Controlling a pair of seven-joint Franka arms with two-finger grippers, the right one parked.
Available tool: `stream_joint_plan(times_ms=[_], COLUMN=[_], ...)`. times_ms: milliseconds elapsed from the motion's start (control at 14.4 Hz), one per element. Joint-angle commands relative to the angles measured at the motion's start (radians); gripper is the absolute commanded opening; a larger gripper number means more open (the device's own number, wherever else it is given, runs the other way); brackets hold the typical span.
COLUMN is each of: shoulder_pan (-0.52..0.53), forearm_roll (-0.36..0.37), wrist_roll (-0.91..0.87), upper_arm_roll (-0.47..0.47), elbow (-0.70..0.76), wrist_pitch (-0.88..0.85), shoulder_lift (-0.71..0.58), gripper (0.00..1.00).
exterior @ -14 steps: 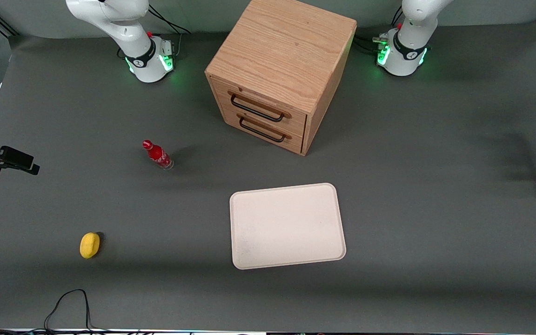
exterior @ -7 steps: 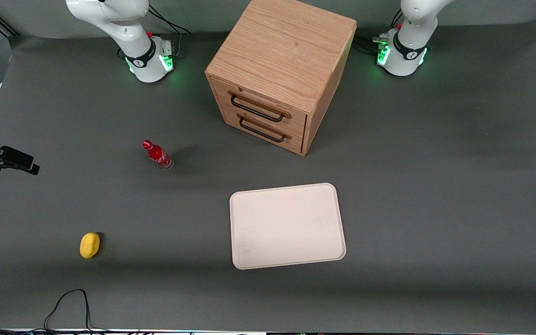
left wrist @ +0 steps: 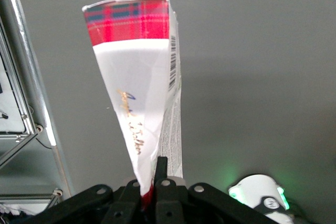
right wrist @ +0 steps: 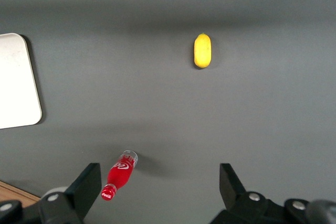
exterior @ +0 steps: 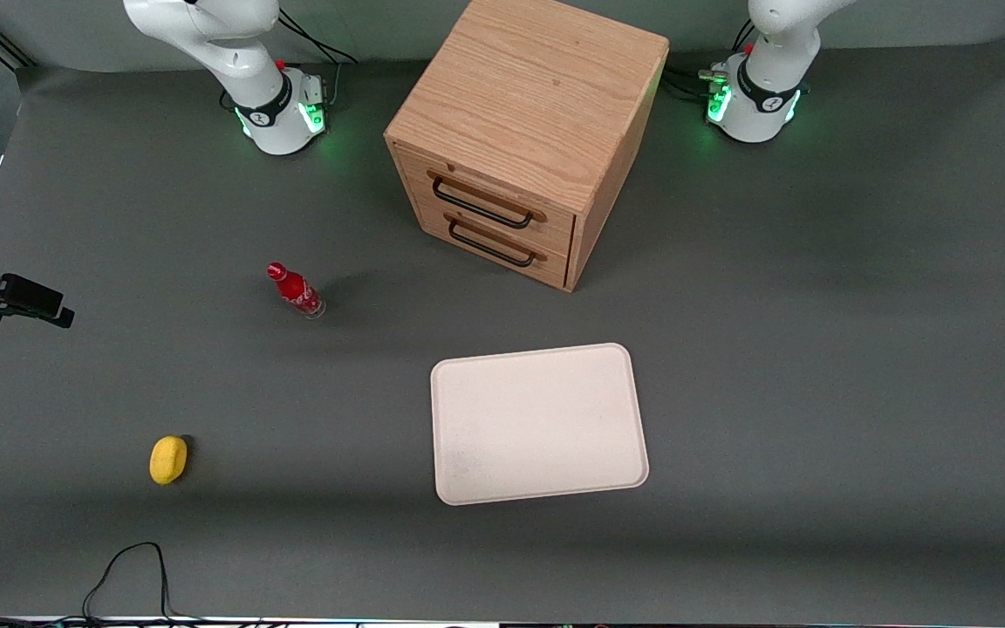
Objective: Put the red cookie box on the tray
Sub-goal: 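Lift the cookie box and carry it toward the white tray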
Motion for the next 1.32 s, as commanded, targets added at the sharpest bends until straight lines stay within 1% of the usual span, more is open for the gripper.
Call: stream_joint_plan(times_ms=[0,69,139,208,278,486,625,833,972,1250], shoulder_pan=[-0.192,-0.252,-0.305,-0.354,-0.398,-0.507,-0.570,-0.665,-0.696,-0.715], forearm_roll=[0.004,0.001,-0.021,-0.045,-0.053,-0.059,-0.061,-0.061,-0.061,-0.059], wrist_roll=[-0.203,-0.289,-0.374,-0.453,-0.511,-0.675,-0.835,-1.039,-1.123,-1.135], upper_arm_roll=[0.011,-0.002,-0.018,-0.036,-0.065,-0.156,-0.217,-0.251,-0.251,-0.248], elbow=[0.043,0.043,0.043,0.046,0.058,0.178,0.282,0.327,0.321,0.313], wrist_pitch=[-0.050,-0.047,-0.040,-0.035,-0.024,0.019,0.061,0.215,0.319,0.443], shoulder_lift=[0.019,0.025,0.031,0.056,0.085,0.230,0.353,0.486,0.551,0.648], gripper=[0.00,0.00,0.00,0.00,0.00,0.00,0.00,0.00,0.00,0.00])
